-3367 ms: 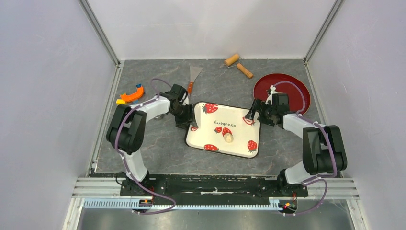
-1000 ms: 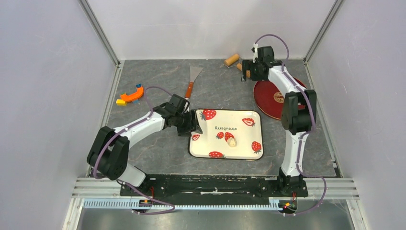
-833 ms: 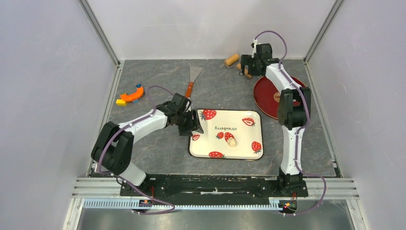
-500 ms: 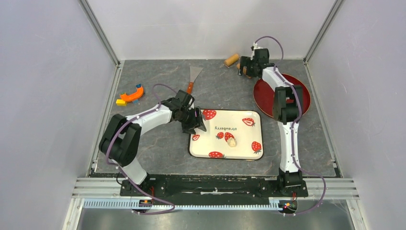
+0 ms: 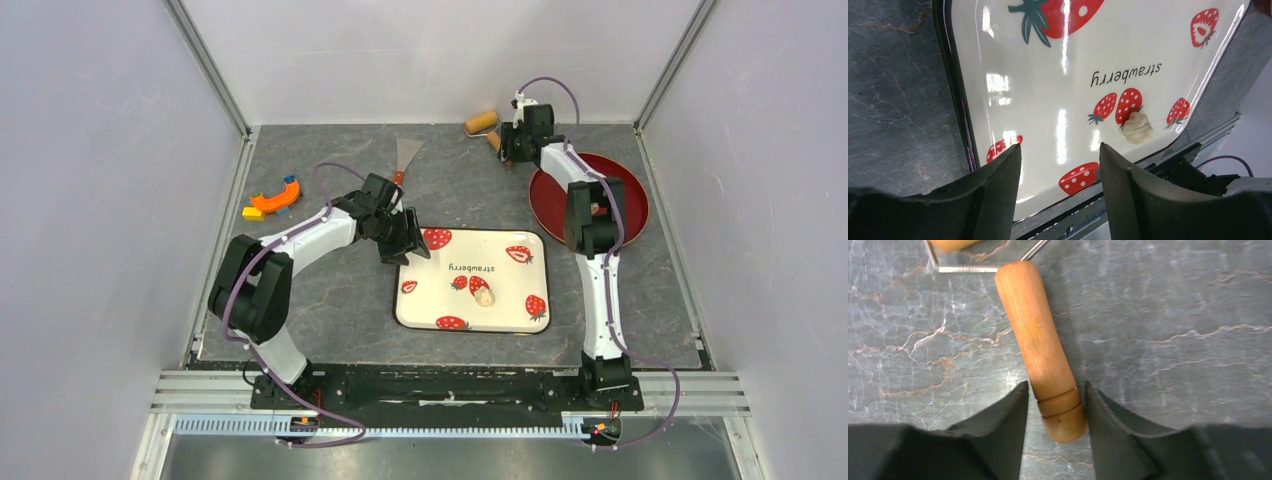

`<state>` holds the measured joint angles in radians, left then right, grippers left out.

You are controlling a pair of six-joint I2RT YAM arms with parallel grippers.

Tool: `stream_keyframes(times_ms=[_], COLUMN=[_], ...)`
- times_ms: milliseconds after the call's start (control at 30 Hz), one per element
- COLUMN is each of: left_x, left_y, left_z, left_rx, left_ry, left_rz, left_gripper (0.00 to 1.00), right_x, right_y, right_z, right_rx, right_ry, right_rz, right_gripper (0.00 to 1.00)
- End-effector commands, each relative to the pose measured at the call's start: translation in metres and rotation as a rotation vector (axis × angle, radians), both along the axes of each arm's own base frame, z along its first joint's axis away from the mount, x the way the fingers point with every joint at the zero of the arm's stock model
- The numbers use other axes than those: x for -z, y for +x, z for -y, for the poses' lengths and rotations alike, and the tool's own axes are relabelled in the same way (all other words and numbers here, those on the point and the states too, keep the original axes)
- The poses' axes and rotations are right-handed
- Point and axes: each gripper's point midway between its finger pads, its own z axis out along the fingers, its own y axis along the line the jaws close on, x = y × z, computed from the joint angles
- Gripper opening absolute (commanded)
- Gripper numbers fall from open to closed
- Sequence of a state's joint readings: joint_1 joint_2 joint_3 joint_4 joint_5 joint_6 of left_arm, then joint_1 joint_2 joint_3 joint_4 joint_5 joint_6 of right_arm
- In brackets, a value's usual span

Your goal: Roll out the dumpling wrappers from the dough

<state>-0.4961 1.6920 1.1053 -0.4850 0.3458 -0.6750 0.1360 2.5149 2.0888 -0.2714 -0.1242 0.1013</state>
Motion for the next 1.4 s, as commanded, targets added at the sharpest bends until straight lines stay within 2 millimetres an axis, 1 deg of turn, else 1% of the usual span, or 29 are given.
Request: stream_keyframes(times_ms=[0,133,200,233,267,400,433,467,500,533,600,633,700,733,833,867,933,1033,1100,1200,1267,1300,1367], left_x=[-0.028,-0.037,-0.038,-0.039,-0.039,-0.04,-0.04,-0.04,-0.04,-0.04,-0.041,-0.041,-0.041,-0.041,-0.044,-0.046,-0.051,-0.06,-0.068,-0.08,-0.093,-0.101,-0.121], left_y=[0.016,0.019,0.019,0.019,0.018,0.013,0.012,0.01,0.009,0.008,0.005,0.004,0.002,0.0,-0.002,-0.002,-0.002,0.0,0.003,0.009,0.014,0.017,0.023], left_z=[0.003,0.001,-0.001,-0.003,-0.003,-0.007,-0.007,-0.008,-0.009,-0.01,-0.012,-0.013,-0.014,-0.014,-0.016,-0.017,-0.018,-0.02,-0.02,-0.021,-0.021,-0.02,-0.02], left_rx=[0.021,0.019,0.017,0.015,0.013,0.009,0.008,0.008,0.008,0.008,0.007,0.006,0.012,0.015,0.024,0.026,0.032,0.031,0.026,0.02,0.015,0.015,0.008], left_ry=[-0.043,-0.045,-0.043,-0.043,-0.044,-0.043,-0.045,-0.044,-0.044,-0.044,-0.045,-0.045,-0.047,-0.046,-0.044,-0.044,-0.043,-0.041,-0.041,-0.042,-0.05,-0.056,-0.071], left_rz=[0.071,0.09,0.095,0.1,0.099,0.105,0.109,0.108,0.111,0.113,0.121,0.125,0.132,0.134,0.147,0.153,0.169,0.205,0.231,0.275,0.314,0.337,0.39], left_gripper=[0.64,0.64,0.63,0.63,0.63,0.63,0.63,0.63,0.63,0.63,0.63,0.64,0.64,0.64,0.64,0.64,0.64,0.64,0.64,0.64,0.65,0.65,0.66], right_x=[-0.012,-0.006,-0.004,0.001,-0.002,0.001,0.0,0.005,0.0,0.003,-0.003,-0.006,-0.014,-0.016,-0.015,-0.015,-0.007,0.003,0.008,0.012,0.016,0.019,0.026], right_y=[-0.012,-0.03,-0.044,-0.054,-0.062,-0.108,-0.121,-0.136,-0.146,-0.157,-0.17,-0.173,-0.172,-0.17,-0.161,-0.158,-0.157,-0.161,-0.166,-0.165,-0.162,-0.162,-0.164], right_z=[-0.028,-0.051,-0.061,-0.063,-0.067,-0.074,-0.073,-0.072,-0.068,-0.063,-0.056,-0.054,-0.054,-0.055,-0.056,-0.058,-0.059,-0.06,-0.061,-0.063,-0.064,-0.062,-0.059], right_rx=[-0.102,-0.156,-0.183,-0.195,-0.213,-0.263,-0.293,-0.308,-0.306,-0.299,-0.281,-0.276,-0.267,-0.263,-0.263,-0.27,-0.282,-0.303,-0.313,-0.325,-0.336,-0.335,-0.329], right_ry=[-0.067,-0.071,-0.065,-0.063,-0.052,-0.033,-0.053,-0.067,-0.085,-0.099,-0.112,-0.114,-0.107,-0.105,-0.114,-0.117,-0.142,-0.18,-0.194,-0.22,-0.241,-0.252,-0.267], right_rz=[0.02,-0.018,-0.037,-0.06,-0.065,-0.131,-0.136,-0.155,-0.154,-0.168,-0.169,-0.167,-0.154,-0.149,-0.154,-0.156,-0.181,-0.219,-0.231,-0.228,-0.229,-0.242,-0.264], right_gripper=[0.41,0.24,0.18,0.16,0.14,0.11,0.11,0.12,0.16,0.35,0.6,0.68,0.79,0.83,0.83,0.82,0.77,0.68,0.6,0.47,0.46,0.48,0.5])
